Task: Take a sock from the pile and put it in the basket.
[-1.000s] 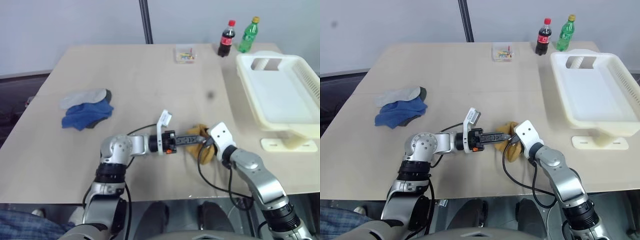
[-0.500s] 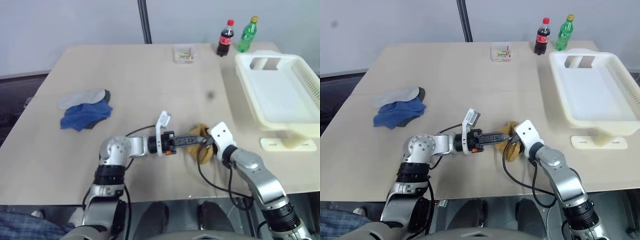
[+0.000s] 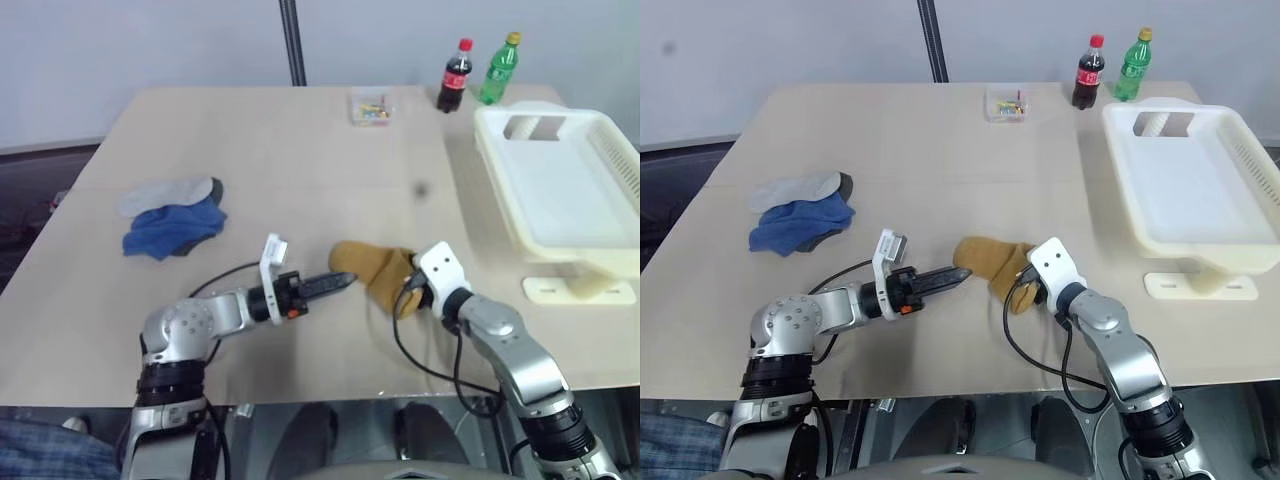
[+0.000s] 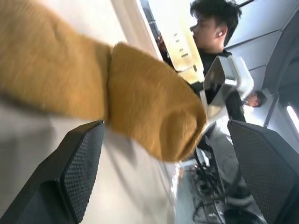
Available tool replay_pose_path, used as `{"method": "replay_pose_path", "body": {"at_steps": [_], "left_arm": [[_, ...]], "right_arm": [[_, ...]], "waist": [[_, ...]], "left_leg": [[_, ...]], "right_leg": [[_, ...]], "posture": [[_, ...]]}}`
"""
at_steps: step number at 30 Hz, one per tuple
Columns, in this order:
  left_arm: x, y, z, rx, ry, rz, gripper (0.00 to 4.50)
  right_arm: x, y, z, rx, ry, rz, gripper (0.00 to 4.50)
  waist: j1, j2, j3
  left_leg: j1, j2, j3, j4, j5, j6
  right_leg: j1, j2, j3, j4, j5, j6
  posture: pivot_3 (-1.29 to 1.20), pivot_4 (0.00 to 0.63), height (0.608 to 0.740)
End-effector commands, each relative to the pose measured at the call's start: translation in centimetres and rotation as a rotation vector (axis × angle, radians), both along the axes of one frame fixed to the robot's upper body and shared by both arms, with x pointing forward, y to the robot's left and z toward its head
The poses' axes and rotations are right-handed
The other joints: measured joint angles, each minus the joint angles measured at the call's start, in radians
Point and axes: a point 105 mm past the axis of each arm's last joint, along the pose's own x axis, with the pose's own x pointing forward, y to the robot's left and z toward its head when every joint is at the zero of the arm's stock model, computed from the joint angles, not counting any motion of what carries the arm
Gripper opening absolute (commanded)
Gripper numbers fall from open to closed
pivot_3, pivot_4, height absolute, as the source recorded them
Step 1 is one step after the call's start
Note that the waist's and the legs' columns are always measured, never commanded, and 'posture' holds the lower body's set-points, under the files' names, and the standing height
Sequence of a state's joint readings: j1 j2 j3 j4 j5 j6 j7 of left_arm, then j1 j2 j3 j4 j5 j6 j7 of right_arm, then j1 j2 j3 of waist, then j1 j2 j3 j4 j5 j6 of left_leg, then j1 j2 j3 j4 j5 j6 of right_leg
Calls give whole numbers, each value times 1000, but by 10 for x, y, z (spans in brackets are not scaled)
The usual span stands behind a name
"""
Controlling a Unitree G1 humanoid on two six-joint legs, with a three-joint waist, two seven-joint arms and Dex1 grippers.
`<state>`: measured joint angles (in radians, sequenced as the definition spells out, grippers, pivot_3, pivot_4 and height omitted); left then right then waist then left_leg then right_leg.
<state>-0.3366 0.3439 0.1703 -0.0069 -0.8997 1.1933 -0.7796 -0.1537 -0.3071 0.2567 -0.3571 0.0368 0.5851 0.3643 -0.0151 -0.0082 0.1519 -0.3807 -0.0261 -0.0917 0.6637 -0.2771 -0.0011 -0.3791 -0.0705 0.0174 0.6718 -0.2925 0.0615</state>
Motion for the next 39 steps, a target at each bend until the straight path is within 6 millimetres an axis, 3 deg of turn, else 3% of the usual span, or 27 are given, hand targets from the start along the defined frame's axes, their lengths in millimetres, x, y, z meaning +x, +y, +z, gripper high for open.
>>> {"method": "replay_pose_path", "body": {"at_steps": [1, 5, 8, 12, 15, 20, 24, 28, 31, 39], "left_arm": [[-5, -7, -3, 25, -51, -43, 4479], [-36, -27, 12, -72, -79, -256, 4479], [-50, -36, 7, -40, -79, -362, 4479], [-44, -49, -21, 180, -174, -376, 4479], [-28, -59, -32, 361, -450, -334, 4479], [-32, -69, -28, 319, -603, -336, 4479], [-13, -64, -19, 256, -632, -118, 4479], [2, -38, -1, 116, -529, 194, 4479], [7, -25, 7, 57, -473, 328, 4479], [-8, -31, 21, -12, -508, 305, 4479]], "right_arm": [[3, -1, 8, -29, -36, 2, 2727], [4, -4, 5, -48, -26, -18, 2727], [5, -4, 3, -49, -20, -24, 2727], [3, -1, 3, -44, -16, -21, 2727], [2, -1, 3, -40, -14, -22, 2727], [0, -1, 1, -39, -8, -28, 2727], [-2, 1, 1, -35, -5, -23, 2727], [-4, 0, -1, -39, 1, -21, 2727], [-5, 0, -2, -40, 6, -20, 2727], [-6, 1, -5, -43, 17, -9, 2727]], "waist": [[-1, 0, 0], [-1, 0, 0], [0, 0, 0], [1, 0, 0], [5, 1, 0], [2, 1, 0], [1, 1, 0], [-1, 1, 0], [1, 1, 0], [0, 1, 0]], "left_leg": [[0, 0, 0, 0, 0, 0], [0, 0, 1, -2, 0, 0], [-1, 0, 1, -3, 0, 0], [1, 0, 1, -4, -1, 1], [1, 0, 1, -4, 0, 1], [1, 1, 1, -5, -1, 1], [1, 1, 1, -9, -1, 2], [1, 1, 1, -9, -1, 3], [1, 2, 0, -10, -1, 3], [1, 1, 1, -10, 0, 0]], "right_leg": [[0, 0, 0, 0, 0, 0], [-1, 0, 1, -2, 0, 0], [-1, 0, 0, -3, 0, 0], [0, 0, 1, -4, 0, 0], [1, 0, 1, -4, 0, 0], [1, 0, 1, -5, 0, -1], [0, 0, 0, -8, 0, 0], [0, 0, 0, -9, 0, 0], [0, 0, -1, -8, 0, 0], [0, 1, 0, -9, 1, 0]], "posture": [[0, 150, 740], [0, 150, 740], [0, 150, 740], [0, 150, 740], [0, 150, 740], [0, 150, 740], [0, 150, 740], [0, 150, 740], [0, 150, 740], [0, 150, 740]]}}
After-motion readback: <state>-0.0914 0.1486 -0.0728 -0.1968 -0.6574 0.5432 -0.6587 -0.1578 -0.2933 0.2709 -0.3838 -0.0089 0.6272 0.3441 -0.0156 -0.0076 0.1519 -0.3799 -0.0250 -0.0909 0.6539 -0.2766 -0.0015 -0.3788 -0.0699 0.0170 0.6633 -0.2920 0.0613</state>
